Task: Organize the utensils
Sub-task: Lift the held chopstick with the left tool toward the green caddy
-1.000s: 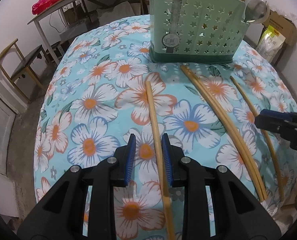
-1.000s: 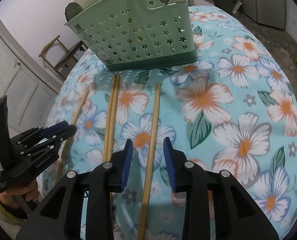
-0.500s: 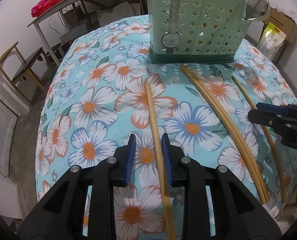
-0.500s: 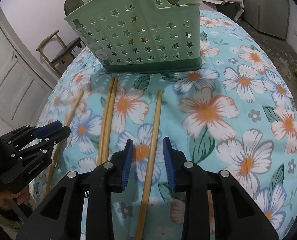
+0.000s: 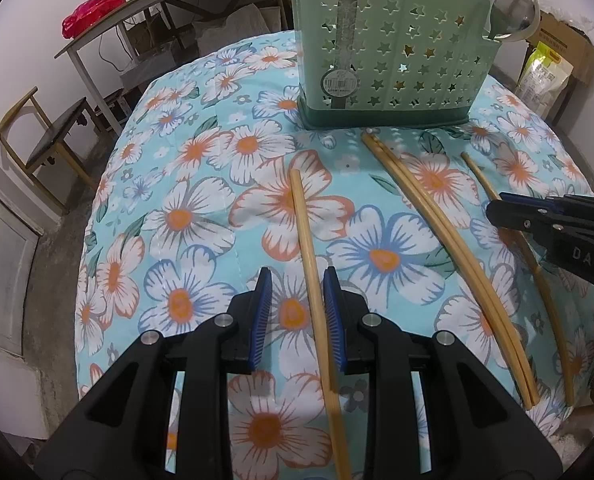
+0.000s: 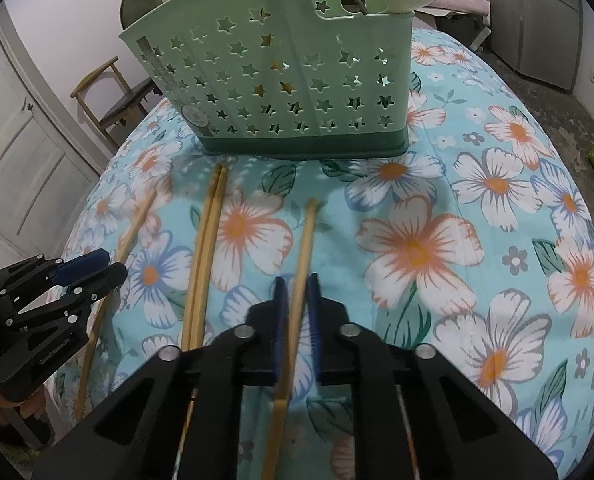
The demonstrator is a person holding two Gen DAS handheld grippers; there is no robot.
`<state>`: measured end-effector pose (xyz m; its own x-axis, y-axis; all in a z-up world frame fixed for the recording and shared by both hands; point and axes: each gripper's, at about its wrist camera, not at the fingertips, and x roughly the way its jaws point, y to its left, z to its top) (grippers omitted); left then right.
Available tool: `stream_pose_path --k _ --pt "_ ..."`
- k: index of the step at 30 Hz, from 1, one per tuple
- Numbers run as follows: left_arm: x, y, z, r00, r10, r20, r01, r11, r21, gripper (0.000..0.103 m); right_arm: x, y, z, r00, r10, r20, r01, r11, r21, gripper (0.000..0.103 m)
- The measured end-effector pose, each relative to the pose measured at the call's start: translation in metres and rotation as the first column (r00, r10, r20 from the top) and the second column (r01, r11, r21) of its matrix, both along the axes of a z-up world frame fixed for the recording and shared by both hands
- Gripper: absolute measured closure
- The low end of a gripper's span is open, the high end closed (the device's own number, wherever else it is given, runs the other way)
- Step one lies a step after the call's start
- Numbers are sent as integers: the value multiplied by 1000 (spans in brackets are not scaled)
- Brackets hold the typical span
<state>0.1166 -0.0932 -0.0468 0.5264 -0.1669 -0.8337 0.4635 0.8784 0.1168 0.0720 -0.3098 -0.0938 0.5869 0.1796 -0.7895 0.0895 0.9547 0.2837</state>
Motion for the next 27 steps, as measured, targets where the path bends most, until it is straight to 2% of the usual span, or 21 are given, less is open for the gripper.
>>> stream_pose_path --k 3,5,8,12,16,21,27 --pt "1 2 3 1000 -7 2 7 1000 -27 78 -1 -1 0 1000 -5 1 5 1000 2 95" --pt "6 9 9 1000 -10 -4 10 996 -89 78 -3 -2 0 1000 -8 -3 8 1000 6 97" --pt "19 18 12 998 -3 -67 -9 983 -185 78 -9 -4 1 1000 -10 -7 10 1000 23 97" --pt "36 22 7 989 -7 -145 -31 965 -262 78 -23 -11 -2 999 -29 -16 30 997 65 97" --pt "52 17 -1 984 -8 -180 -42 962 -271 80 -28 -14 -3 999 -39 -18 40 996 83 97" --pt "69 8 -6 985 0 -175 -42 971 -237 96 -28 -13 -4 999 -41 -17 42 996 82 97" --pt "70 13 -7 983 13 -183 -62 962 -266 98 -28 -13 -4 999 -48 -22 50 995 88 96"
